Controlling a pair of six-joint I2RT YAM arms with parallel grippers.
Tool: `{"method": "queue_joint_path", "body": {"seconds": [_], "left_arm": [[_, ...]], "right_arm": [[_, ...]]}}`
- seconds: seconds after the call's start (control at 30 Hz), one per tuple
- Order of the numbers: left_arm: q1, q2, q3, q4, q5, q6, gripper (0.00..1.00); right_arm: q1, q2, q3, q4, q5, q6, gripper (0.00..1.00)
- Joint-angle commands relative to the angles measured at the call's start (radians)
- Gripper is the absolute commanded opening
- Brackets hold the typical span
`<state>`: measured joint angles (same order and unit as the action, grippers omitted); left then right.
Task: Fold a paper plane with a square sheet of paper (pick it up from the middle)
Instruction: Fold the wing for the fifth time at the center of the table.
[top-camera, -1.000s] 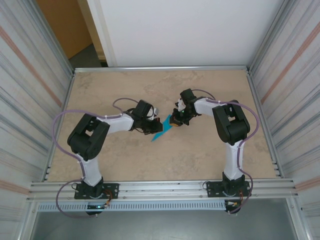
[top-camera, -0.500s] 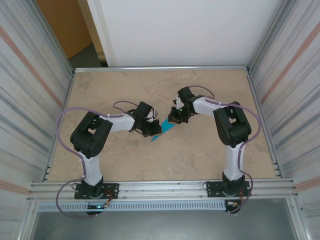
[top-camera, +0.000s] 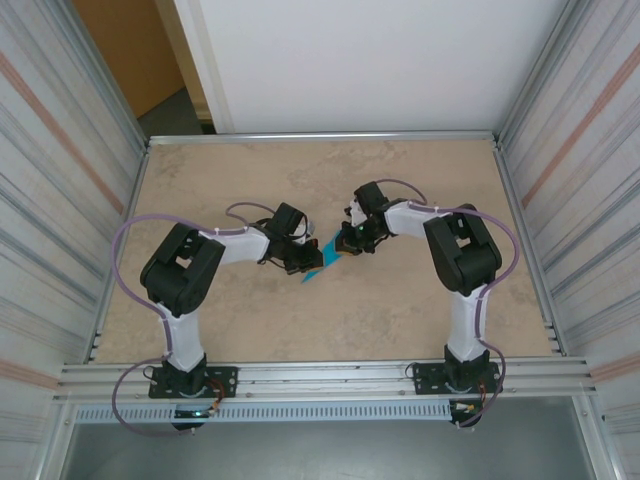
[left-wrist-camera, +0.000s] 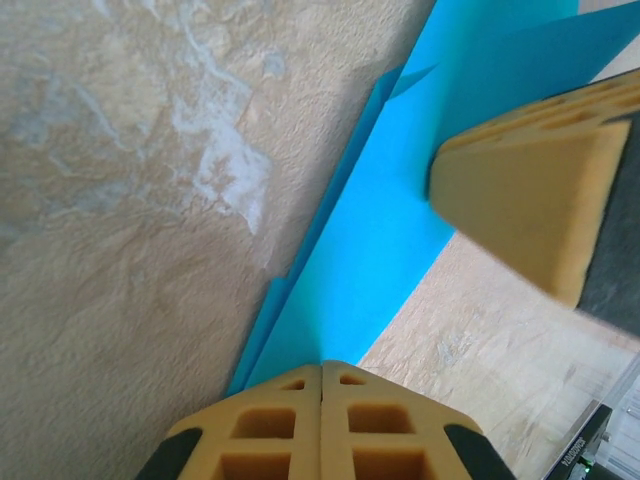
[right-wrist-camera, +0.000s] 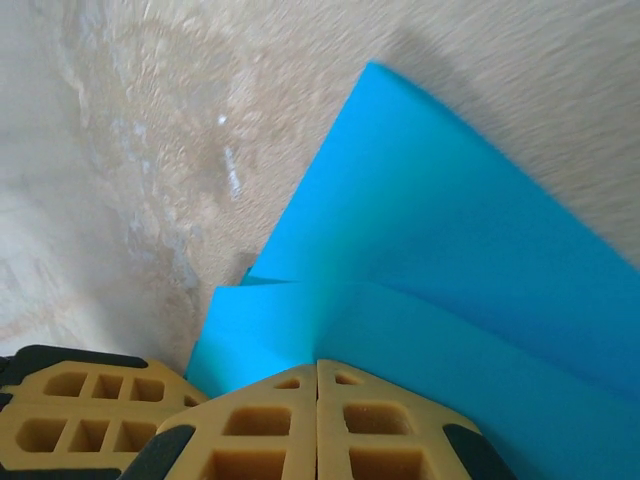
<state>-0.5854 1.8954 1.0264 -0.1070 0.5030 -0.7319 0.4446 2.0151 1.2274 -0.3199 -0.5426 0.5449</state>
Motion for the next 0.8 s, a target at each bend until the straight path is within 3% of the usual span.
{"method": "queue_joint_path", "body": {"seconds": [0.0,0.2,0.5,0.6,0.77], "left_arm": [[0.011,0.030,-0.046,-0.104,-0.018,-0.021,0.00],[0.011,0.023,-0.072,-0.096,-0.008,-0.024,0.00],[0.012,-0.004,0.013,-0.099,0.036,-0.001,0.00],[0.012,-0.059,0.084,-0.096,0.055,0.000,0.07],[0.045,-0.178,0.109,-0.097,0.036,0.012,0.28]], "right_arm": [[-0.102,0.026,-0.042,0.033,0.058,-0.005,0.06],[-0.226,0.035,-0.034,0.059,0.051,0.000,0.05],[-0.253,-0.090,-0.034,0.055,0.059,0.017,0.09],[-0.236,-0.181,-0.036,-0.003,0.111,0.024,0.17],[-0.166,-0.311,-0.040,-0.143,0.232,0.046,0.41]]}}
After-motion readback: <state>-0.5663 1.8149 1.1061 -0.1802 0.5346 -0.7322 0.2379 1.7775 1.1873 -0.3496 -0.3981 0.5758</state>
